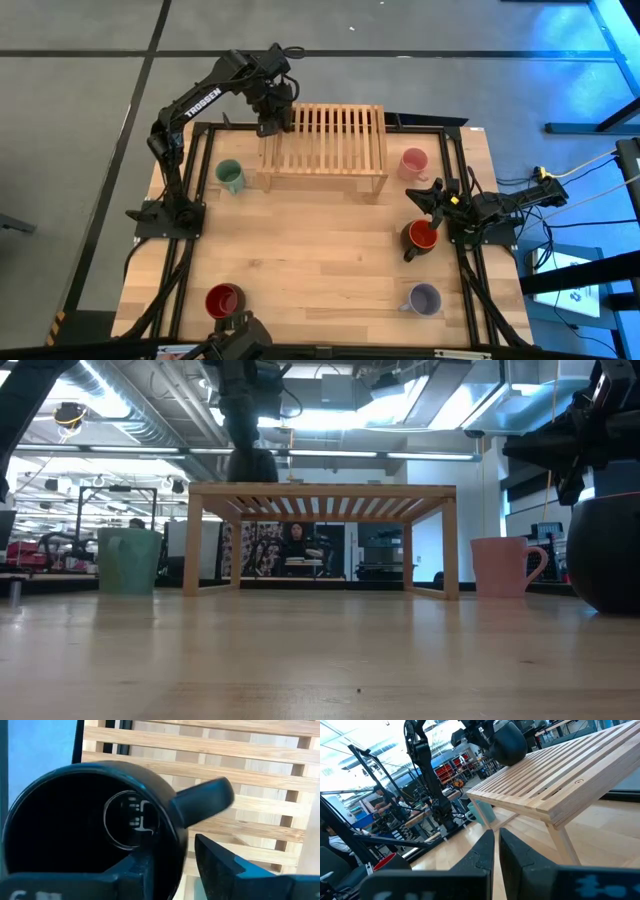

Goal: Place coffee mugs
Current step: Put the black mug on the shelf

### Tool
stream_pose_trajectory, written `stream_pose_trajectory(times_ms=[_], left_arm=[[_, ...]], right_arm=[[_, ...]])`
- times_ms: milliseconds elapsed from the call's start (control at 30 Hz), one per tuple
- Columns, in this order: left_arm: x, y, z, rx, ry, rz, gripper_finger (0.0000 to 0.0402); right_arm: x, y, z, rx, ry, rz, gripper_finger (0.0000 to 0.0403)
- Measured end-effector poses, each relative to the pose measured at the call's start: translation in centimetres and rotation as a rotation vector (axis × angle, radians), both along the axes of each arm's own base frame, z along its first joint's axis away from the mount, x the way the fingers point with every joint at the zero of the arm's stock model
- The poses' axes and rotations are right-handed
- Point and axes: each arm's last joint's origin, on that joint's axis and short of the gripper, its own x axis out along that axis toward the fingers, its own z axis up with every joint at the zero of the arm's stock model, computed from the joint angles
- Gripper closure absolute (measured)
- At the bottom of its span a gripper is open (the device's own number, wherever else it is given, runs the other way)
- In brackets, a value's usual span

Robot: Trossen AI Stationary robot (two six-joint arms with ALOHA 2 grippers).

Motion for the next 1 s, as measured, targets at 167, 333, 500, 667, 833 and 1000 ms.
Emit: stream_pose_trajectory(times_ms=[167, 333, 500, 667, 833, 1000], left_arm=[[-0.1, 0.1, 0.2, 0.033, 0.003, 0.015, 0.0280], [-0.3, -0.4, 1.2, 0.086, 0.023, 0.060, 0.0280], [-0.3, -1.0, 3.2, 0.125, -0.042, 0.083, 0.0280], [-0.2, -1.6, 5.4, 0.153, -0.163, 0.202, 0.0280], [0.7, -2.5, 6.3, 0.060, -0.318, 0.457, 0.0280], [2.0, -4.1, 6.0, 0.026, -0.326, 0.529, 0.0280]], right_arm=[[0.0, 0.0, 0.0, 0.000, 0.000, 0.000, 0.0388], [0.0, 0.0, 0.0, 0.000, 0.000, 0.000, 0.0388], [0.0, 0.0, 0.0, 0.000, 0.000, 0.000, 0.0388], [0.0, 0.0, 0.0, 0.000, 0.000, 0.000, 0.0388], [0.0, 0.0, 0.0, 0.000, 0.000, -0.001, 0.0388], [0.0, 0.0, 0.0, 0.001, 0.000, 0.000, 0.0388]])
